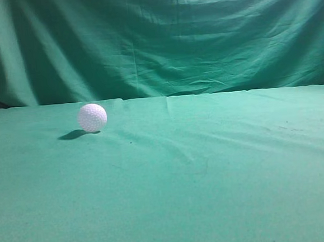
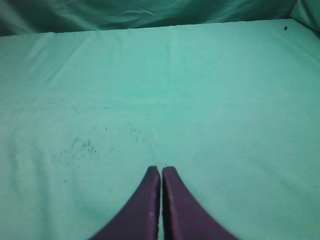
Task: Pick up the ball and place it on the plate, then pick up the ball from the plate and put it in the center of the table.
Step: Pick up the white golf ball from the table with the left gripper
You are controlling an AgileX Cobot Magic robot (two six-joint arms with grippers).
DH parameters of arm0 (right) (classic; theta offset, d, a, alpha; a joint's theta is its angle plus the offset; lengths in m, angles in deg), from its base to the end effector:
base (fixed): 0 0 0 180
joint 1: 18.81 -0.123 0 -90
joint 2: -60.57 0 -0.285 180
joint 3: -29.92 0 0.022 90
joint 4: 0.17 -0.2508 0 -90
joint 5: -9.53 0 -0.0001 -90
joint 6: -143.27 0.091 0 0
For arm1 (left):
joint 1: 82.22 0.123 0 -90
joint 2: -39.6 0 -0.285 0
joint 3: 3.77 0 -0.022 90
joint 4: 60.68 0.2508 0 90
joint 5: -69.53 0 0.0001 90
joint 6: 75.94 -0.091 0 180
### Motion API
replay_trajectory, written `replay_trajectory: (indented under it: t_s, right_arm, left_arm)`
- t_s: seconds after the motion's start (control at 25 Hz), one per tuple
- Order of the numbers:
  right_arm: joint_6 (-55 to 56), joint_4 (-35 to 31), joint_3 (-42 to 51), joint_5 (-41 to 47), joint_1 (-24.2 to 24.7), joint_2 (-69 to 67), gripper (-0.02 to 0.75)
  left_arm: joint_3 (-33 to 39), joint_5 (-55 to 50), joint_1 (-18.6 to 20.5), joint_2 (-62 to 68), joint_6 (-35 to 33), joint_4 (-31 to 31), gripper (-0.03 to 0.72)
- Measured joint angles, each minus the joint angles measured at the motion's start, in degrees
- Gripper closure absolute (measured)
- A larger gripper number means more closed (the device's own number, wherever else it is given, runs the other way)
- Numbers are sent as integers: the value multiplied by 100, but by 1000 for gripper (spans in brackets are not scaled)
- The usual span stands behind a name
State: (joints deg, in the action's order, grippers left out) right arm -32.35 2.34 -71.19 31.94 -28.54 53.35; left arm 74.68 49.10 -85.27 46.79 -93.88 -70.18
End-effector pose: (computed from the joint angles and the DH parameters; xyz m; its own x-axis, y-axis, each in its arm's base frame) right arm 0.0517 0.0073 0.1688 -0.3181 -0.0181 -0.9479 -0.1420 0.9894 0.0288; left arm 0.0527 -0.0081 0.1748 -0.2517 0.1703 -0.9527 0.1498 0.9794 0.1355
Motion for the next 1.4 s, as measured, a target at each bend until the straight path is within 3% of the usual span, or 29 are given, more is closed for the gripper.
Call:
replay_trajectory:
  t_s: [0.96,1.08,1.2,1.4]
  right_arm:
    - [0,0,0,0,0,0,738]
    - [0,0,0,0,0,0,738]
    - [0,0,0,0,0,0,738]
    - [0,0,0,0,0,0,738]
  left_arm:
    - [0,15,0,0,0,0,688]
    - [0,497,0,0,0,-295,688]
    - [0,1635,0,0,0,-865,688]
    - [0,2679,0,0,0,-1079,688]
